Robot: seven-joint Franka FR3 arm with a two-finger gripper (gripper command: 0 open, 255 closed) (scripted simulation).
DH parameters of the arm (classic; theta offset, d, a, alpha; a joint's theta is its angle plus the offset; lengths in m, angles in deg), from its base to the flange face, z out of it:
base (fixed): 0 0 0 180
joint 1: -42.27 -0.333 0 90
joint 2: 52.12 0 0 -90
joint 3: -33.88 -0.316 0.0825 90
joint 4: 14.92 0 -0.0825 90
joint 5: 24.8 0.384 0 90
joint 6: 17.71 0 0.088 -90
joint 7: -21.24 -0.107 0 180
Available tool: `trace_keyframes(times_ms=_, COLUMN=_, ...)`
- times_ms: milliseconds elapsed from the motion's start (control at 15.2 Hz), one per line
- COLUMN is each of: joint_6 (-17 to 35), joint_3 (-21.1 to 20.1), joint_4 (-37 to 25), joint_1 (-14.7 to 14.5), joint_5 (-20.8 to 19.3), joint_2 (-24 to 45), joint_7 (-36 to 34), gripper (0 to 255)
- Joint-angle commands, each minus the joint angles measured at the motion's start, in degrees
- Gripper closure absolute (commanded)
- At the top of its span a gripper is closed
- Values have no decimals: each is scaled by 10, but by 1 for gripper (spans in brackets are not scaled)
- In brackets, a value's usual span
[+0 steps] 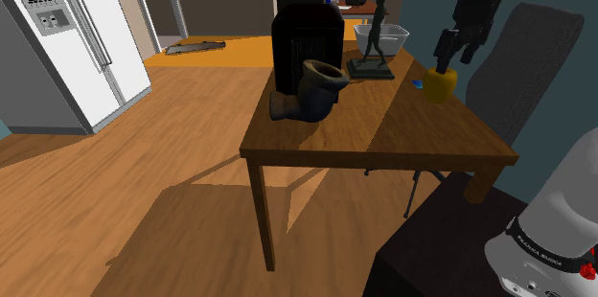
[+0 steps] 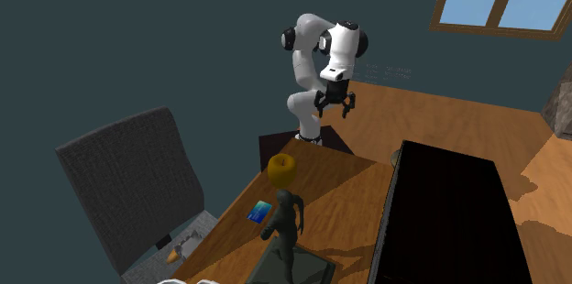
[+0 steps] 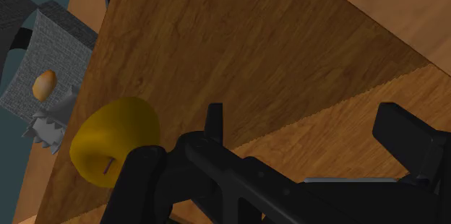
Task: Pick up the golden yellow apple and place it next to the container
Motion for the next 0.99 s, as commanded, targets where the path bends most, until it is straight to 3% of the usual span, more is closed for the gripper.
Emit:
trace_keyframes(times_ms=0, joint_6=0, joint_3=0, joint_4=0, joint_1=0, joint_5=0, joint_2=0, joint_7=0, gripper=0)
trace_keyframes(times_ms=462, joint_6=212, joint_3=43, joint_4=113, joint_1=55, joint_5=-94, joint_2=-37, joint_7=4, gripper=0)
trace_keyframes(times_ms=924, joint_6=457, joint_3=98, joint_4=180, joint_1=131, joint_5=-197, joint_2=-6, joint_7=-10, gripper=0)
